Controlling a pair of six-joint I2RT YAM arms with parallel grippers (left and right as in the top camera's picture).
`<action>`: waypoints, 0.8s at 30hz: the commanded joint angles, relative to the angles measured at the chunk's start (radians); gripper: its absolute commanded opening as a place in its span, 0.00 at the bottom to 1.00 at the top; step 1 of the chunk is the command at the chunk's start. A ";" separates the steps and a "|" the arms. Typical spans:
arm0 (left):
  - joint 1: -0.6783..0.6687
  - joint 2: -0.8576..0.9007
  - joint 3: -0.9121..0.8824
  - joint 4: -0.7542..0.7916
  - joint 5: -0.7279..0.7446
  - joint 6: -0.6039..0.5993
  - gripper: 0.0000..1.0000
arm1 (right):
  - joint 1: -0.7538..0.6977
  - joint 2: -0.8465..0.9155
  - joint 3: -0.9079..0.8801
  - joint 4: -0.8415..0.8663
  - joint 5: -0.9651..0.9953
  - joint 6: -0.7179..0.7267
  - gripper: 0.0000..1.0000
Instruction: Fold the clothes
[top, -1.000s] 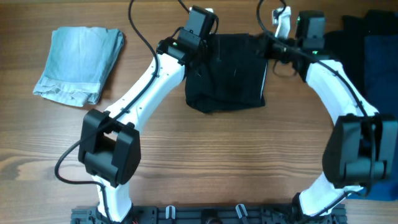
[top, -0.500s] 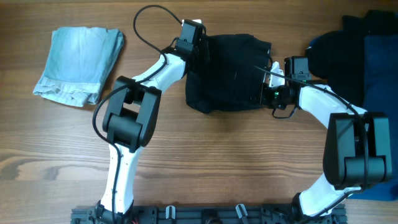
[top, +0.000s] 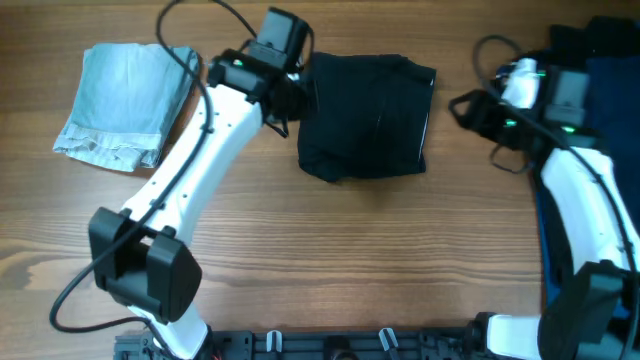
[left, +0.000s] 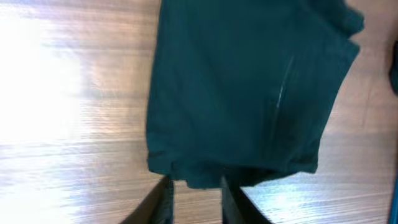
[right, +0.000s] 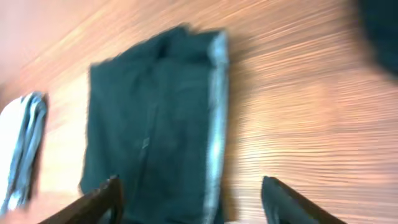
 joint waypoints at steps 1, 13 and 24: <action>-0.092 0.012 -0.055 0.032 0.019 -0.045 0.22 | -0.101 -0.014 0.014 -0.062 0.023 -0.001 0.99; -0.238 0.359 -0.120 0.334 0.011 -0.157 0.11 | -0.109 -0.014 0.014 -0.068 0.023 0.000 0.99; 0.111 0.422 -0.121 0.076 -0.368 -0.141 0.28 | -0.109 -0.014 0.014 -0.068 0.023 -0.001 1.00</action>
